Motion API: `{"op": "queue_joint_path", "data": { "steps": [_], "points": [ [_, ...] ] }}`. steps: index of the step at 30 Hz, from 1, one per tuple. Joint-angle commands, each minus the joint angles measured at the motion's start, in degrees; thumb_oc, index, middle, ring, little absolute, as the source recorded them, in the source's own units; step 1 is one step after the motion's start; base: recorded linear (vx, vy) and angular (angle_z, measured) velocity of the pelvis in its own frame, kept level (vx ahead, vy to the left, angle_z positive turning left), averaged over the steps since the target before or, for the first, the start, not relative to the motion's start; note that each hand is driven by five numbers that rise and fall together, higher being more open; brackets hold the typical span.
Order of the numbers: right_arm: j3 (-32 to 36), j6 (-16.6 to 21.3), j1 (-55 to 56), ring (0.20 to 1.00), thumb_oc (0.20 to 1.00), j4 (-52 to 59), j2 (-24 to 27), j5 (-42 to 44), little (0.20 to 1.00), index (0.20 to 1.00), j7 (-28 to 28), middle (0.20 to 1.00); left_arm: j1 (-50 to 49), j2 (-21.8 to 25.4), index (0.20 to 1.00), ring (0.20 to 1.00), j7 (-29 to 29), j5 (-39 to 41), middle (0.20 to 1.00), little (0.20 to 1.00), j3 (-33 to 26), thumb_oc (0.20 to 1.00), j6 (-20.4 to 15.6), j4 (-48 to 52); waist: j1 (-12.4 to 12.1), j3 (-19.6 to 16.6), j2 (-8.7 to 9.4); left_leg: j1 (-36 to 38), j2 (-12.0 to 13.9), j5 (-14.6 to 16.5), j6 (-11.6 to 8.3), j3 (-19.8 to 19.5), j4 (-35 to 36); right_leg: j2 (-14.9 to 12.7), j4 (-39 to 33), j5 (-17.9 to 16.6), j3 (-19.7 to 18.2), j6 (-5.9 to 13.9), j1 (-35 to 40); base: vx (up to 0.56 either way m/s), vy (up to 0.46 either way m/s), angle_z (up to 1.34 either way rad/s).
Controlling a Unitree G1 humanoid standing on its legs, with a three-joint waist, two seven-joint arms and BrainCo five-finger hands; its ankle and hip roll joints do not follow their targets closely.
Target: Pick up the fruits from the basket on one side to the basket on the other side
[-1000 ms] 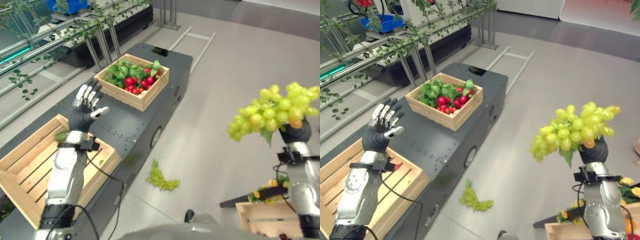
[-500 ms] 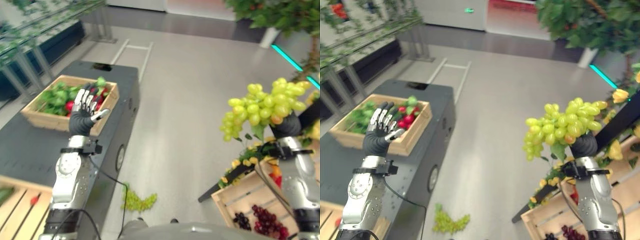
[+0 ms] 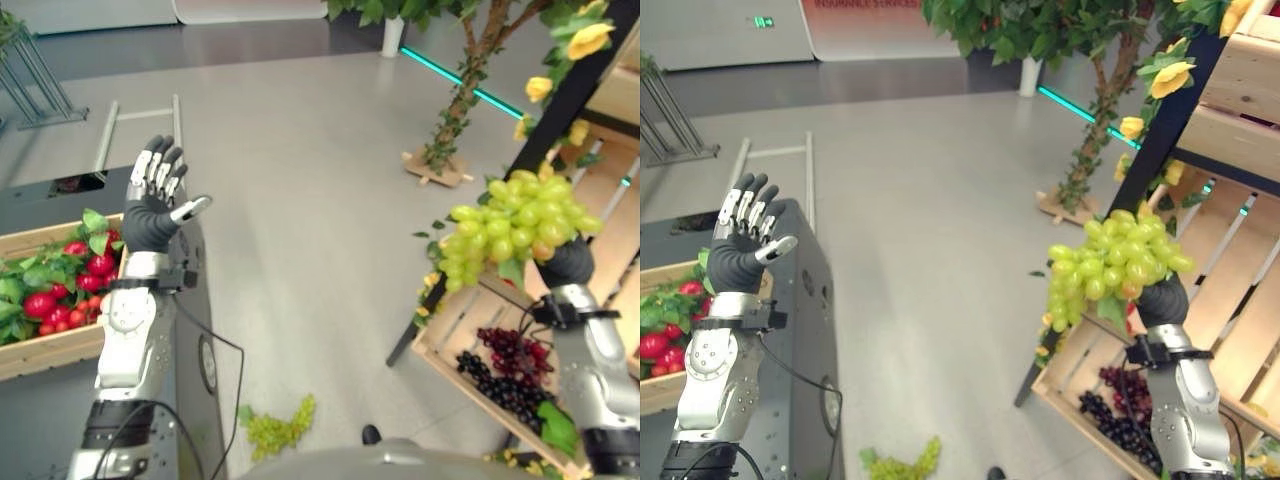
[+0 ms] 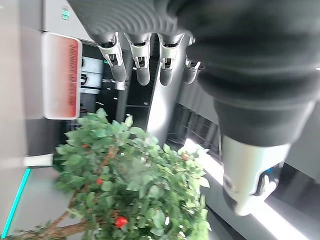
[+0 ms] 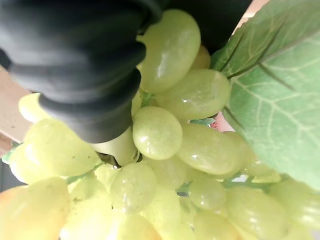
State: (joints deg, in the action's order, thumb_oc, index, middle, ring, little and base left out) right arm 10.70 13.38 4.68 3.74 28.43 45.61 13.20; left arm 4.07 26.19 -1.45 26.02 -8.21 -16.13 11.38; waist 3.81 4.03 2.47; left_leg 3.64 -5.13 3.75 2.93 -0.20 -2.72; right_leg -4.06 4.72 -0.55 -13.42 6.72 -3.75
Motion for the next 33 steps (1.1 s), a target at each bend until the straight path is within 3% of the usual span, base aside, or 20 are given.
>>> {"op": "queue_joint_path", "data": {
  "steps": [1,8,14,15,16,17,18,21,22,25,26,27,28,29,30,31,33],
  "points": [
    [4.8,3.6,-5.6,0.200,0.200,0.6,2.6,-0.1,0.200,0.200,-0.5,0.200,2.7,2.3,1.000,1.000,-1.5,-2.6,1.000,1.000,-2.5,1.000,-3.7,2.8,0.0,-3.1,1.09,-1.5,-0.2,6.3,-1.14,0.7,-6.7,-1.0,3.0,-0.8,1.8,4.29,-1.7,-0.02,0.073,0.00],
    [4.9,3.6,-6.0,0.200,0.200,2.1,2.1,-1.2,0.200,0.200,-0.6,0.200,1.9,1.6,1.000,1.000,-2.5,-4.1,1.000,1.000,-3.8,1.000,-4.1,3.6,1.1,-3.5,0.77,-0.4,-1.4,9.0,0.46,3.9,-7.7,-2.5,2.2,-4.3,0.4,6.21,-3.2,-0.02,0.060,-0.11],
    [4.2,3.6,-5.4,0.200,0.200,3.9,1.3,-2.1,0.200,0.200,-0.7,0.200,2.1,1.0,1.000,1.000,-4.5,-5.8,1.000,1.000,-4.5,1.000,-4.8,4.3,2.0,-2.1,1.23,0.3,-1.5,9.1,0.94,7.0,-6.9,-3.9,2.6,-7.6,0.7,7.63,-5.4,-0.07,0.046,-0.56],
    [4.0,3.5,-4.5,0.200,0.200,4.6,0.8,-2.9,0.200,0.200,-0.7,0.200,2.4,1.0,1.000,1.000,-5.5,-6.5,1.000,1.000,-4.6,1.000,-5.0,4.3,2.0,-0.7,1.57,0.6,-0.9,8.4,0.53,8.4,-6.6,-5.1,3.3,-9.1,4.8,7.58,-6.9,-0.11,0.009,-0.43],
    [4.0,3.5,-4.6,0.200,0.200,4.6,0.8,-2.9,0.200,0.200,-0.8,0.200,2.5,1.0,1.000,1.000,-5.5,-6.5,1.000,1.000,-4.5,1.000,-5.0,4.3,2.0,-0.8,1.49,0.8,-0.9,8.7,0.58,8.3,-6.4,-5.1,3.2,-8.8,4.9,7.63,-6.8,-0.15,0.006,-0.54],
    [3.5,3.8,-4.7,0.200,0.200,4.6,0.6,-3.4,0.200,0.200,-1.1,0.200,2.8,1.2,1.000,1.000,-6.1,-7.0,1.000,1.000,-4.4,1.000,-5.2,4.4,1.2,0.4,1.05,0.8,0.0,8.6,0.27,9.4,-6.9,-6.9,4.5,-7.4,12.3,6.39,-7.7,-0.24,0.088,-0.89],
    [3.3,4.0,-4.7,0.200,0.200,4.7,-0.3,-3.2,0.200,0.200,-1.6,0.200,2.9,1.0,1.000,1.000,-6.8,-7.3,1.000,1.000,-4.9,1.000,-5.2,4.8,0.5,1.3,-0.26,0.3,2.1,7.7,0.01,11.2,-6.9,-10.2,11.1,-3.5,23.4,3.78,-7.2,-0.28,0.070,-0.89],
    [3.1,4.1,-4.8,0.200,0.200,4.8,-0.7,-3.1,0.200,0.200,-1.5,0.200,3.3,0.8,1.000,1.000,-7.2,-7.1,1.000,1.000,-5.2,1.000,-5.4,4.7,1.1,1.0,-0.36,-0.4,2.6,6.4,0.03,12.5,-6.2,-10.3,16.3,-0.4,25.6,2.61,-6.0,-0.22,0.053,-0.49],
    [2.5,4.4,-5.8,0.200,0.200,4.7,-1.0,-3.2,0.200,0.200,-1.6,0.200,3.4,0.8,1.000,1.000,-7.6,-7.1,1.000,1.000,-5.2,1.000,-5.5,4.7,0.5,0.8,-1.09,-0.5,3.4,5.7,0.65,14.7,-5.7,-11.1,22.6,0.5,29.4,2.49,-5.5,-0.17,0.008,-0.23],
    [1.1,4.5,-7.7,0.200,0.200,4.3,-1.3,-3.0,0.200,0.200,-2.1,0.200,3.0,0.5,1.000,1.000,-8.2,-5.8,1.000,1.000,-5.9,1.000,-6.0,5.3,-1.6,-0.4,-1.75,-0.5,4.3,4.9,0.83,19.4,-3.4,-15.6,26.6,1.5,35.9,2.50,-0.9,-0.12,0.005,-0.49],
    [0.9,4.5,-7.9,0.200,0.200,4.2,-1.2,-3.1,0.200,0.200,-2.1,0.200,2.6,0.4,1.000,1.000,-8.1,-5.7,1.000,1.000,-6.1,1.000,-5.9,5.7,-2.0,-0.8,-1.64,-0.4,4.2,4.6,0.87,20.5,-2.7,-15.7,26.7,1.2,36.0,2.91,0.3,-0.06,-0.056,-0.67],
    [0.9,4.2,-8.0,0.200,0.200,4.1,-1.2,-3.0,0.200,0.200,-2.0,0.200,2.3,0.2,1.000,1.000,-8.2,-5.5,1.000,1.000,-6.2,1.000,-6.0,5.8,-2.2,-1.3,-1.33,-0.5,4.1,4.3,0.88,21.4,-2.2,-15.2,25.4,1.4,36.2,3.14,1.5,-0.01,-0.127,-0.95],
    [0.9,3.9,-8.1,0.200,0.200,3.8,-1.3,-2.4,0.200,0.200,-1.8,0.200,1.8,0.1,1.000,1.000,-7.9,-4.9,1.000,1.000,-6.7,1.000,-6.1,5.9,-3.0,-2.2,-0.59,-0.6,4.2,4.3,0.45,23.1,-1.9,-14.4,19.7,2.0,37.5,2.98,3.9,0.06,-0.169,-1.01],
    [0.9,4.0,-8.0,0.200,0.200,3.3,-1.4,-2.3,0.200,0.200,-1.9,0.200,1.4,0.0,1.000,1.000,-7.9,-4.9,1.000,1.000,-7.0,1.000,-5.9,5.9,-3.5,-2.8,0.05,-0.4,3.8,5.2,-0.08,22.6,-1.8,-13.7,16.6,3.2,37.3,3.91,5.1,0.00,-0.299,-1.84],
    [0.1,3.9,-8.8,0.200,0.200,2.5,-1.8,-1.9,0.200,0.200,-1.7,0.200,0.1,-0.9,1.000,1.000,-7.5,-4.6,1.000,1.000,-7.6,1.000,-6.1,5.8,-3.8,-3.3,0.29,-0.7,5.0,4.2,-0.96,24.8,-0.8,-11.6,11.4,2.7,36.9,4.37,5.4,-0.10,-0.289,-1.39],
    [0.2,3.9,-8.5,0.200,0.200,2.3,-1.6,-1.9,0.200,0.200,-1.6,0.200,-0.4,-1.1,1.000,1.000,-7.4,-4.1,1.000,1.000,-7.8,1.000,-6.1,6.0,-3.4,-3.0,0.26,-1.1,5.8,2.8,-1.02,26.7,-0.7,-10.9,10.8,2.0,37.2,4.03,4.5,-0.14,-0.227,-1.24],
    [0.0,4.1,-8.6,0.200,0.200,2.2,-0.7,-2.5,0.200,0.200,-1.9,0.200,-0.6,-0.9,1.000,1.000,-7.3,-3.7,1.000,1.000,-7.7,1.000,-6.3,6.4,-3.1,-3.1,-0.29,-0.7,6.8,2.9,-1.80,26.0,0.0,-9.4,10.4,2.8,35.1,4.15,3.1,-0.01,-0.123,-0.76]
  ]
}}
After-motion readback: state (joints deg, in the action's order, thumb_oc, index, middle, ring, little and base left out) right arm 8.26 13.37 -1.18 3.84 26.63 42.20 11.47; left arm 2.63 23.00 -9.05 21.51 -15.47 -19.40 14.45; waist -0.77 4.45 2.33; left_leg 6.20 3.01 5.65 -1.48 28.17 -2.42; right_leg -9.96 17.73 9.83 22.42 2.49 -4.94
